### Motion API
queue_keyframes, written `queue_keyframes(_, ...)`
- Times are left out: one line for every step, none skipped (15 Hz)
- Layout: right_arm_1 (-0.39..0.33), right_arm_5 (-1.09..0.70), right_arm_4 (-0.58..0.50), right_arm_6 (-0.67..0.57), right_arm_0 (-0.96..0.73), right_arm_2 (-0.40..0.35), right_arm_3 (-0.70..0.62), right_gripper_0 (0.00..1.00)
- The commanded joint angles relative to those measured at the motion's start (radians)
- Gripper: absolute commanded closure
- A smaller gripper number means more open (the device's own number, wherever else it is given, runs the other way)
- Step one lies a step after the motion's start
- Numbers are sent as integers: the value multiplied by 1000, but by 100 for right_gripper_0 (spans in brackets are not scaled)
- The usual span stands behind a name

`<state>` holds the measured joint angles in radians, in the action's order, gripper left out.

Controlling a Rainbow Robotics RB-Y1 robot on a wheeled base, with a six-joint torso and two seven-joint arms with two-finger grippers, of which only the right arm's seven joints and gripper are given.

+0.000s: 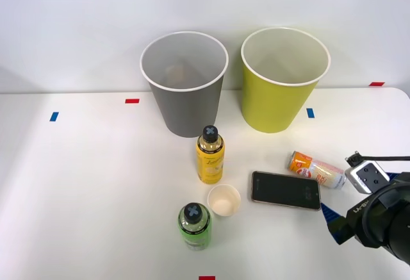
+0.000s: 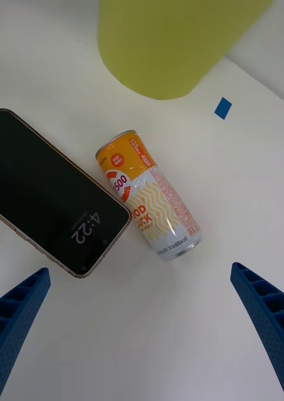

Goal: Put cans in the gray bin, plastic bottles in the light green bin

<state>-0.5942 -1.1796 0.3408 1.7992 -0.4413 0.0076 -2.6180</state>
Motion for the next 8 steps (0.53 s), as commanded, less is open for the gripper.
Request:
queue_keyframes(16,-215,118,115,141,-78,0,0)
queue_keyframes(22,-273,155,121,191,-92,0,0)
queue_keyframes(24,-298,179,127,231,-94,0,0)
queue_keyframes(24,-302,208,135,268,-94,0,0)
queue_keyframes(24,-304,242,147,322,-97,23,0)
queue_keyframes(24,-304,251,157,354,-95,59,0)
queue_keyframes(20,-304,256,169,378,-95,95,0)
queue_keyframes(10,-308,262,224,406,-95,136,0)
